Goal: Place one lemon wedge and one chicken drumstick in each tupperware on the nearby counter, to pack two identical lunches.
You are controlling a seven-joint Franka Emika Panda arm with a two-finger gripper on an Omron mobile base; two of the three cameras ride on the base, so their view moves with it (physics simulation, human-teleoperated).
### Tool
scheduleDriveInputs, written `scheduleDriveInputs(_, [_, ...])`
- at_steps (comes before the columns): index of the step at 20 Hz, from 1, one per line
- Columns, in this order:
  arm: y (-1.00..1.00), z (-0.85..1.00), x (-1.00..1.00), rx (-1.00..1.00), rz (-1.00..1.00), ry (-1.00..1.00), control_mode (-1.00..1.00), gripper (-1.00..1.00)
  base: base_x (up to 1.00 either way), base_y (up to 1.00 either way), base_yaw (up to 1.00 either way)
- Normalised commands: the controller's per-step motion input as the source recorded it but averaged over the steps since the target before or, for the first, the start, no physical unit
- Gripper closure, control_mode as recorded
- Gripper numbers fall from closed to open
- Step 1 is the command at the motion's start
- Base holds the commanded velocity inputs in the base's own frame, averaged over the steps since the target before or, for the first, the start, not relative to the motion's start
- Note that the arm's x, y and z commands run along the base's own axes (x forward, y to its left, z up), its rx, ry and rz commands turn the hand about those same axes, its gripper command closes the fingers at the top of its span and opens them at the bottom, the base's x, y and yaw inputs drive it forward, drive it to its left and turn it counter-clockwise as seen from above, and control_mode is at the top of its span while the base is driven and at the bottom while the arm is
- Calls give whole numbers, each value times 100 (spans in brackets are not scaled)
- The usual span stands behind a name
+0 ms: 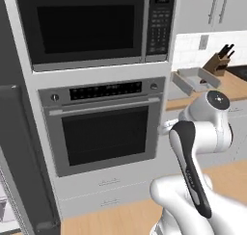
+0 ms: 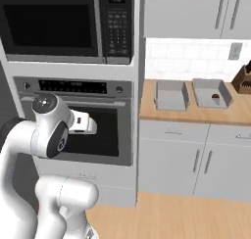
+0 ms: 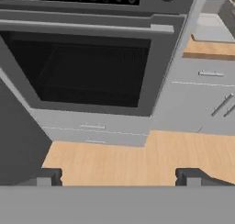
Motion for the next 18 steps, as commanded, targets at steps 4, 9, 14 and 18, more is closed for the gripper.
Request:
scheduleDriveInputs(4, [0, 0, 0, 0, 0, 0, 100, -100, 1, 100, -6])
scheduleDriveInputs(9, [0, 0, 0, 0, 0, 0, 100, -100, -46, 87, -11])
scheduleDriveInputs(14, [0, 0, 0, 0, 0, 0, 100, -100, -100, 7, -10])
scheduleDriveInputs(18, [0, 0, 0, 0, 0, 0, 100, -100, -100, 22, -5])
